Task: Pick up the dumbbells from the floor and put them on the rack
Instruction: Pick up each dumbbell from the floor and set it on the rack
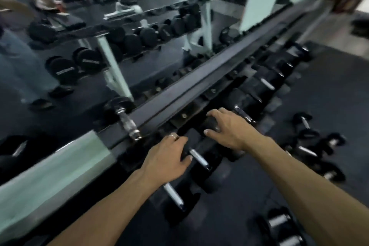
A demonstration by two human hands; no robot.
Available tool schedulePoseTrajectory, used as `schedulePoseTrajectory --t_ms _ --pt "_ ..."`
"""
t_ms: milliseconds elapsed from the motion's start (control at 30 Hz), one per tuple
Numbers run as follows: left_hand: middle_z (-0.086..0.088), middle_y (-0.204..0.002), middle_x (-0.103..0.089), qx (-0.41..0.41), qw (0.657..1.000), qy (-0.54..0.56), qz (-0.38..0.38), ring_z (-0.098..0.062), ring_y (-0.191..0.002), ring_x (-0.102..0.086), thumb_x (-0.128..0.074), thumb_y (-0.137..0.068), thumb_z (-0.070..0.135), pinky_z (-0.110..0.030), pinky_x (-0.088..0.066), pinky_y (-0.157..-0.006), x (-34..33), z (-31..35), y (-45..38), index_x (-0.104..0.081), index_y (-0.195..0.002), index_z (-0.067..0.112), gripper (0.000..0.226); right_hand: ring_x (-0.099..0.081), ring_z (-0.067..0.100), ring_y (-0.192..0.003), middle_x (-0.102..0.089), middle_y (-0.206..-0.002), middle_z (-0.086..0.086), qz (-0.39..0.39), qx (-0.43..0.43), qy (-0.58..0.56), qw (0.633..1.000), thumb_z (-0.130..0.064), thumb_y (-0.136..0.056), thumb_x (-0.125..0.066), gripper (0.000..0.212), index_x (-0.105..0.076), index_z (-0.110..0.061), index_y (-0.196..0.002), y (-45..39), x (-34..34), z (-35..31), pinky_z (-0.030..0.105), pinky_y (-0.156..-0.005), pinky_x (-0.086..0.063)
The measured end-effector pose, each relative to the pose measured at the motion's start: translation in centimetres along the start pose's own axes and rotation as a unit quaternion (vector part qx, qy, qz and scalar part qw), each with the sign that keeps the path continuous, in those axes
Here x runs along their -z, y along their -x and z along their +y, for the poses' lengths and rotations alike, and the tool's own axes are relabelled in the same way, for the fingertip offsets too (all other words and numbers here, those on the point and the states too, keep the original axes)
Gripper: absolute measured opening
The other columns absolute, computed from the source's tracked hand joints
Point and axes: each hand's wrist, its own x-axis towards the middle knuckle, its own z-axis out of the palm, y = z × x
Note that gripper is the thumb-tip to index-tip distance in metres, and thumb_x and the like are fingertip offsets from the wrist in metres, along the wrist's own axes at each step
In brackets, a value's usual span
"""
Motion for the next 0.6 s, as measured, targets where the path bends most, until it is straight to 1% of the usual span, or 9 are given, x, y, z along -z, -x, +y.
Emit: schedulePoseTrajectory --t_ms 167,300,467,600 --pt "0.002 -0.134 -0.047 -0.097 0.99 -0.052 -0.084 -0.019 -0.128 -0.044 -0.053 -0.091 0.047 -0.038 -0.047 -0.095 -5.9 8.7 -2.0 -0.045 -0.137 0.022 0.053 -0.05 0.03 -0.121 -0.05 -0.13 0.006 -0.005 -0.139 -0.004 0.99 -0.05 -0.09 -0.053 0.057 -0.04 -0.021 -0.139 10.6 -1.2 9.8 0.045 -0.098 -0.044" --pt "0.002 -0.135 -0.048 -0.163 0.972 -0.064 -0.156 -0.019 -0.127 -0.044 -0.053 -0.091 0.048 -0.039 -0.047 -0.096 -13.0 15.9 -2.7 -0.045 -0.138 0.022 0.054 -0.053 0.029 -0.116 -0.051 -0.125 0.006 -0.01 -0.228 -0.033 0.973 -0.053 -0.088 -0.053 0.059 -0.041 -0.021 -0.137 19.2 -4.7 17.6 0.046 -0.097 -0.045" --pt "0.002 -0.139 -0.044 -0.207 0.942 -0.082 -0.249 -0.018 -0.127 -0.045 -0.051 -0.094 0.047 -0.037 -0.044 -0.096 -23.5 23.5 -2.5 -0.04 -0.142 0.023 0.055 -0.053 0.028 -0.114 -0.05 -0.125 0.005 -0.036 -0.321 -0.086 0.942 -0.05 -0.089 -0.055 0.059 -0.04 -0.021 -0.138 28.6 -10.9 25.7 0.045 -0.094 -0.048" --pt "0.0 -0.14 -0.044 -0.21 0.922 -0.089 -0.312 -0.019 -0.129 -0.043 -0.051 -0.094 0.047 -0.037 -0.044 -0.098 -31.9 25.8 -2.8 -0.039 -0.143 0.023 0.056 -0.055 0.029 -0.114 -0.051 -0.124 0.005 -0.058 -0.368 -0.127 0.919 -0.048 -0.088 -0.057 0.055 -0.043 -0.021 -0.134 33.4 -17.2 30.9 0.043 -0.093 -0.047"
